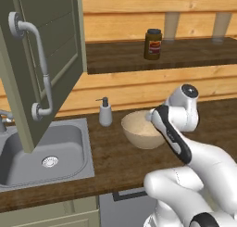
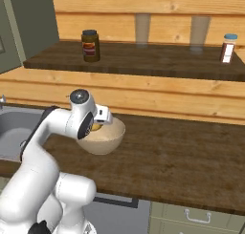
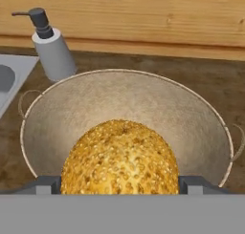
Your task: Open the cabinet, pick up the bread from the cabinet and place it in the basket. Then move the basket to the dining counter.
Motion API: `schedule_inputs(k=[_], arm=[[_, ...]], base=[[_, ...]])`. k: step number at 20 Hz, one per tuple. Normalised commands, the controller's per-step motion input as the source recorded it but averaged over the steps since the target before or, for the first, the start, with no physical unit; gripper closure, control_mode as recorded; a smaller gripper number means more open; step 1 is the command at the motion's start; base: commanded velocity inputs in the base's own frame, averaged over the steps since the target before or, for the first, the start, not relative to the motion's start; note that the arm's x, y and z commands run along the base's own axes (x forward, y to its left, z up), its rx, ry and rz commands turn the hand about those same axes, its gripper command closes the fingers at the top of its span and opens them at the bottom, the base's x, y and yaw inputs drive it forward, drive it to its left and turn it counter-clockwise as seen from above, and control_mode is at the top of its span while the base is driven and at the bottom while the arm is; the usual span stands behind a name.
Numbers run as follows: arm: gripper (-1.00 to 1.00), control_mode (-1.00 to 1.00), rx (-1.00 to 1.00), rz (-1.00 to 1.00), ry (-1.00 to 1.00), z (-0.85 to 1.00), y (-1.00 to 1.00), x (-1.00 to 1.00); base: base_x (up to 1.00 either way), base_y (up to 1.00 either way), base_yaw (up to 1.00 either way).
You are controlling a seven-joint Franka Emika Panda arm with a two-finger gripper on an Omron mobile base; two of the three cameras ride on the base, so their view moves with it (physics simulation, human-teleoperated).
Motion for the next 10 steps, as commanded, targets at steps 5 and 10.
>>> schedule_inputs(k=[5, 10], arm=[[1.0, -1.0, 0.0, 0.0, 0.1, -0.51, 0.0, 0.73], [1.0, -1.0, 0.0, 0.0, 0.05, -0.27, -0.04, 0.44]], base=[[0.0, 0.0, 0.0], [0.0, 0.0, 0.0]])
